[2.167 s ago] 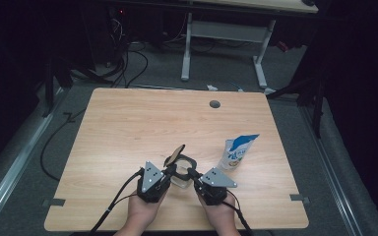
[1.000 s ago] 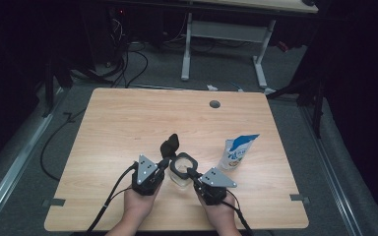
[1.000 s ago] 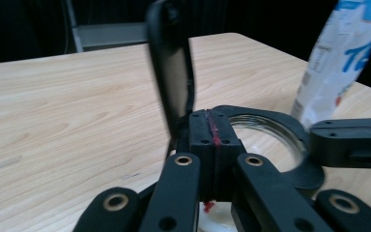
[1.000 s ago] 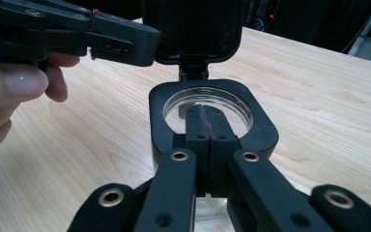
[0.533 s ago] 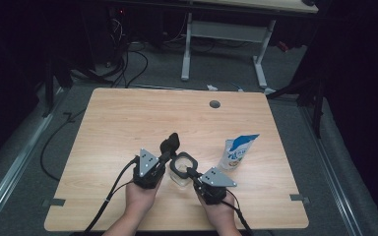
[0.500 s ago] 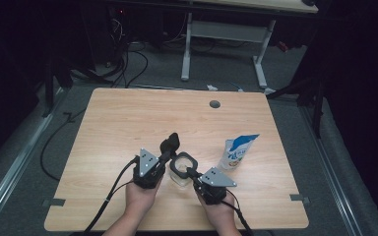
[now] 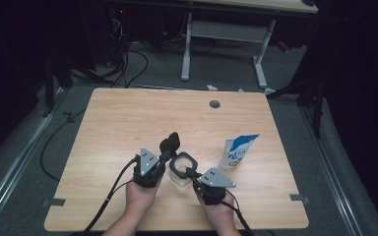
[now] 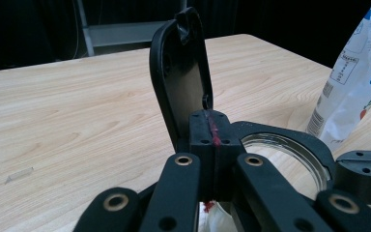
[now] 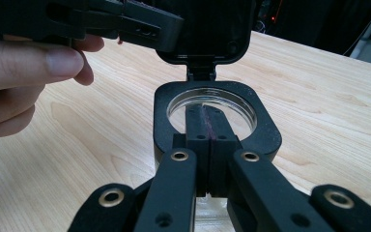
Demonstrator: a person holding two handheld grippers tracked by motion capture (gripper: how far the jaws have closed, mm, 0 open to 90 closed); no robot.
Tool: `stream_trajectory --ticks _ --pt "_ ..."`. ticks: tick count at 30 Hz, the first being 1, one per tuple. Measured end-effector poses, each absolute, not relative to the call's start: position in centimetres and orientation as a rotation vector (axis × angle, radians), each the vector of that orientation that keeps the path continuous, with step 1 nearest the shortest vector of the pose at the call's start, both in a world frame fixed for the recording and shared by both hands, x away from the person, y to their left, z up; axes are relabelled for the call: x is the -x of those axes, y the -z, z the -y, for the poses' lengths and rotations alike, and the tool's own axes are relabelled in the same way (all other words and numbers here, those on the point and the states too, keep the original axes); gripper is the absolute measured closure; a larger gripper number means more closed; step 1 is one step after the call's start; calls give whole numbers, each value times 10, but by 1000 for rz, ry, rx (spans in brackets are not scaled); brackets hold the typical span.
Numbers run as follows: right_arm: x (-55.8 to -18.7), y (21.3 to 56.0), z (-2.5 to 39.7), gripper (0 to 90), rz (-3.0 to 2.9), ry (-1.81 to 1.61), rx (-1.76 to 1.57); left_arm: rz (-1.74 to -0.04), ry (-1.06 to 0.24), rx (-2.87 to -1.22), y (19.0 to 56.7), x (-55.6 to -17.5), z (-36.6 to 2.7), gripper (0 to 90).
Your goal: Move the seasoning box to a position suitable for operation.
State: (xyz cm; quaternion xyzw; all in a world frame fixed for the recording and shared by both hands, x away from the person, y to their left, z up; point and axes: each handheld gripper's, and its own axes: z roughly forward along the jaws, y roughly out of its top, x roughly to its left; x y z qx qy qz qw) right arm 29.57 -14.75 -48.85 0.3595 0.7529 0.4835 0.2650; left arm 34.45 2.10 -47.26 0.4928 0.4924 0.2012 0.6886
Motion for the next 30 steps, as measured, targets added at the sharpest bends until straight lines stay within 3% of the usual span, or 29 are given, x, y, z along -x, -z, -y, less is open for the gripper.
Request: stream_trajectory --ticks 10,19,24,30 --pt "-285 479 172 900 -1994 -1291 -987 -1047 -471 -1153 486 -324 -40 873" --pt "-275 495 267 900 -1868 -1143 -1231 -1156 -508 -1152 512 -331 -82 871" --pt "-287 503 295 900 -1825 -1075 -1320 -1145 -498 -1167 516 -327 -84 861" --pt "-320 511 318 900 -1795 -1001 -1427 -1168 -558 -1138 518 -324 -115 854"
